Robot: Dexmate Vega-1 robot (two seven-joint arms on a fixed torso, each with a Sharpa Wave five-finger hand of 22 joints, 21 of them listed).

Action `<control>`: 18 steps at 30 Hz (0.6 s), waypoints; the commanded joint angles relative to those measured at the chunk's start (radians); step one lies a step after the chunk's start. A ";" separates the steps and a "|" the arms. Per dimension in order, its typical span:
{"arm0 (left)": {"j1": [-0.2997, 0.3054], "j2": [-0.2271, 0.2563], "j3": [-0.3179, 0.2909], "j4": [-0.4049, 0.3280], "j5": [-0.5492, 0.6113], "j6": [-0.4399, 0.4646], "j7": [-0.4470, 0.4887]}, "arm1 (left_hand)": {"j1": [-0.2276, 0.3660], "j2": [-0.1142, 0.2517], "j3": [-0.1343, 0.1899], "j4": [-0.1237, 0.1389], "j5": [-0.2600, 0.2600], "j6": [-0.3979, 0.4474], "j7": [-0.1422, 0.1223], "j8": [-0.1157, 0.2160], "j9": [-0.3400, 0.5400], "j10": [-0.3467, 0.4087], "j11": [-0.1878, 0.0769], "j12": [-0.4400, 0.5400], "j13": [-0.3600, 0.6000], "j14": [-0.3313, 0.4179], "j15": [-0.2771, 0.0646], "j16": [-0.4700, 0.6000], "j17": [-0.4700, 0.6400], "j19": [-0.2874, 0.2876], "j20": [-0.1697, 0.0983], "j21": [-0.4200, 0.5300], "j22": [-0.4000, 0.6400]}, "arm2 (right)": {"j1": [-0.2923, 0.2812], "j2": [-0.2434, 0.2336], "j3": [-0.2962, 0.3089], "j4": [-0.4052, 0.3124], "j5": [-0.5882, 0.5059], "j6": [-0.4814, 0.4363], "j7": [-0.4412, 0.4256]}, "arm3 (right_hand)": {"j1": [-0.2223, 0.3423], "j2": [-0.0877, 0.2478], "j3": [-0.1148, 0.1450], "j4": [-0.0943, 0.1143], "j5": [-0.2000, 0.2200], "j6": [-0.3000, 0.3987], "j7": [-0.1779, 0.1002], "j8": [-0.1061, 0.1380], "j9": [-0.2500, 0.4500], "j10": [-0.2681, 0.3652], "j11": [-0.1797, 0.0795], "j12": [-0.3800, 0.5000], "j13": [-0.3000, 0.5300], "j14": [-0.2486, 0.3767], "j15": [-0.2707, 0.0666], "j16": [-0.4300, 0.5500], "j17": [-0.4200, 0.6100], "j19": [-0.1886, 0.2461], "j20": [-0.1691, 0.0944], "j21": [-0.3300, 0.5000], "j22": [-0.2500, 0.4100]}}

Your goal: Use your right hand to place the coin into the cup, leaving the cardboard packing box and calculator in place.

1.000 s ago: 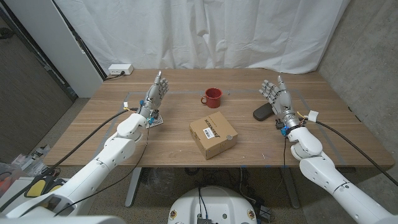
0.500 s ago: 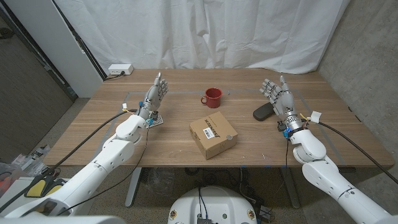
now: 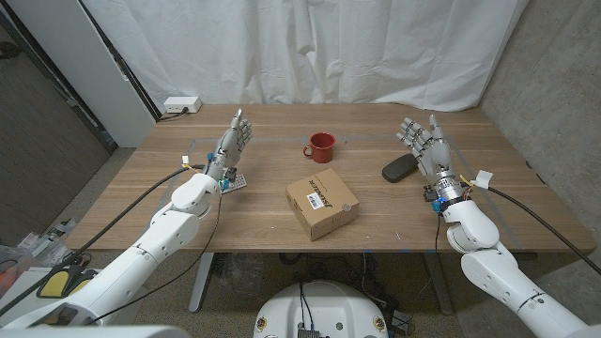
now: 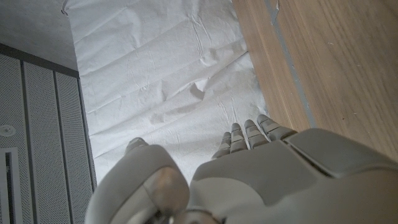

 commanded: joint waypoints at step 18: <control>-0.003 -0.010 -0.001 0.020 0.003 -0.020 -0.006 | 0.022 0.006 -0.001 -0.007 0.003 0.015 0.003 0.003 0.002 0.016 0.000 0.002 0.003 0.016 -0.001 0.006 0.002 0.008 -0.031 -0.003 0.004 | -0.102 -0.016 0.031 -0.075 -0.067 0.051 -0.025 | 0.024 0.004 0.003 -0.014 -0.001 0.023 -0.003 0.003 0.005 0.031 -0.009 0.004 0.004 0.038 -0.016 0.007 0.002 0.037 -0.010 0.008 0.005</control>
